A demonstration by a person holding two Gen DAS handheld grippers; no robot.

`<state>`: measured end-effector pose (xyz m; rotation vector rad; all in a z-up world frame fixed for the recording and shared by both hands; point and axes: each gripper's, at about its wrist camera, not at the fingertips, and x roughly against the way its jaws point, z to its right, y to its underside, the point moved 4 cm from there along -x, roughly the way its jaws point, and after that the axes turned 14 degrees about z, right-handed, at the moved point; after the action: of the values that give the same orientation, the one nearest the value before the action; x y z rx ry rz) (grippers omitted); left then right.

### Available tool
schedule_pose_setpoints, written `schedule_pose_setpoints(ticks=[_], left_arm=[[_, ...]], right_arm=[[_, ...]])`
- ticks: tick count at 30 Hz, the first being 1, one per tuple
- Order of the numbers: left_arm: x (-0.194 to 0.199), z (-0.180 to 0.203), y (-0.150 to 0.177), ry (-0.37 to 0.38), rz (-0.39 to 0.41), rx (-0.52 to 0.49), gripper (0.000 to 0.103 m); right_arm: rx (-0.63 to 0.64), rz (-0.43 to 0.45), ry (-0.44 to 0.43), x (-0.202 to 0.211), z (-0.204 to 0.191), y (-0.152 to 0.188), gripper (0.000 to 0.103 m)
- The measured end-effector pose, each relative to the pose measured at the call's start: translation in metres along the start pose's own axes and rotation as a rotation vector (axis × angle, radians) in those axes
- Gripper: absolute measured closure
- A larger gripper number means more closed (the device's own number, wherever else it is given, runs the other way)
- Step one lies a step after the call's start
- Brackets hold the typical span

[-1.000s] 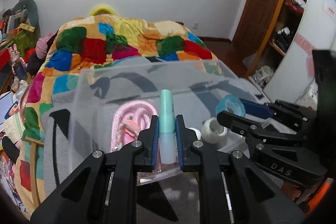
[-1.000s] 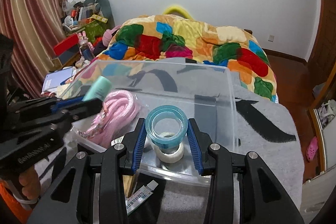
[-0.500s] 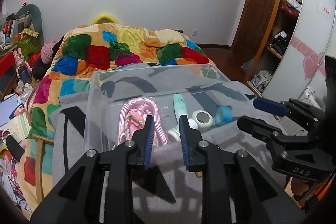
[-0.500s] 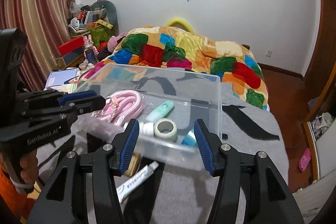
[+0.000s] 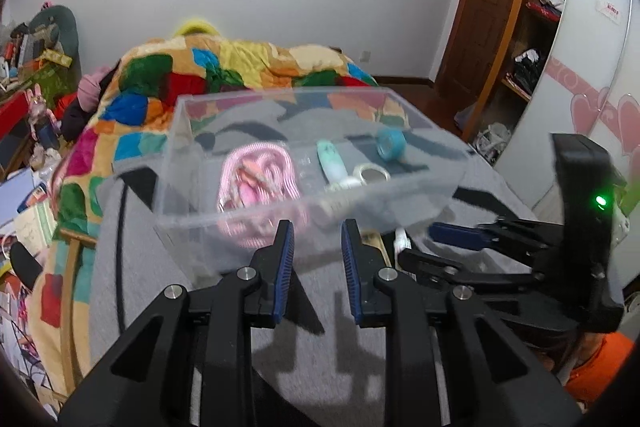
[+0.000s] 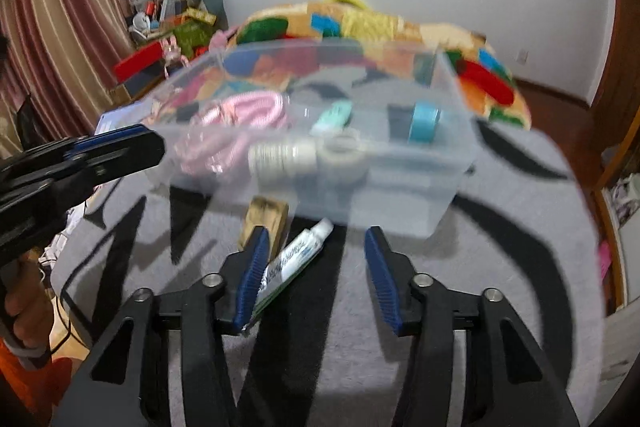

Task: Organize objects
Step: 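Grasp white ointment tube with right tool while left tool grasps wooden block, then place ointment tube in box with right tool while left tool releases wooden block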

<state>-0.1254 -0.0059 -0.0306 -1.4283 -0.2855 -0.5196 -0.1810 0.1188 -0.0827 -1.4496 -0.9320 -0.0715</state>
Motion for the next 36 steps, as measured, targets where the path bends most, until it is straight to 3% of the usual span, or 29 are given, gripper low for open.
schedule_pose_setpoints(ticks=[4, 8, 10, 13, 18, 21, 25, 29, 30, 31, 36], left_arm=[[-0.013, 0.007, 0.016, 0.019, -0.066, 0.013, 0.080], [-0.031, 0.019, 0.027, 0.053, -0.135, 0.027, 0.080], [-0.038, 0.025, 0.030, 0.053, -0.156, 0.018, 0.071], [-0.048, 0.033, 0.033, 0.051, -0.179, 0.010, 0.063], [-0.060, 0.041, 0.034, 0.025, -0.202, -0.016, 0.063], [-0.064, 0.043, 0.035, -0.004, -0.209, -0.038, 0.075], [-0.058, 0.048, 0.038, -0.031, -0.182, -0.076, 0.076], [-0.045, 0.049, 0.041, 0.001, -0.154, -0.061, 0.078], [-0.040, 0.049, 0.041, 0.004, -0.145, -0.062, 0.091], [-0.037, 0.048, 0.042, 0.016, -0.143, -0.060, 0.093], [-0.019, 0.043, 0.036, 0.047, -0.106, -0.029, 0.093]], right_arm=[[-0.036, -0.043, -0.046, -0.013, 0.002, 0.006, 0.074], [-0.012, -0.039, -0.048, -0.008, 0.004, 0.008, 0.077], [0.003, -0.037, -0.052, -0.003, 0.006, 0.011, 0.087], [0.021, -0.031, -0.042, 0.006, 0.011, 0.017, 0.087], [0.018, -0.025, -0.037, 0.017, 0.022, 0.023, 0.087], [0.017, -0.023, -0.040, 0.017, 0.024, 0.024, 0.087], [0.010, -0.030, -0.049, 0.013, 0.022, 0.026, 0.087], [0.020, -0.024, -0.041, 0.013, 0.020, 0.028, 0.087], [0.014, -0.023, -0.042, 0.014, 0.021, 0.028, 0.087], [0.009, -0.023, -0.045, 0.014, 0.021, 0.028, 0.088], [-0.005, -0.003, -0.051, 0.023, 0.020, 0.024, 0.090]])
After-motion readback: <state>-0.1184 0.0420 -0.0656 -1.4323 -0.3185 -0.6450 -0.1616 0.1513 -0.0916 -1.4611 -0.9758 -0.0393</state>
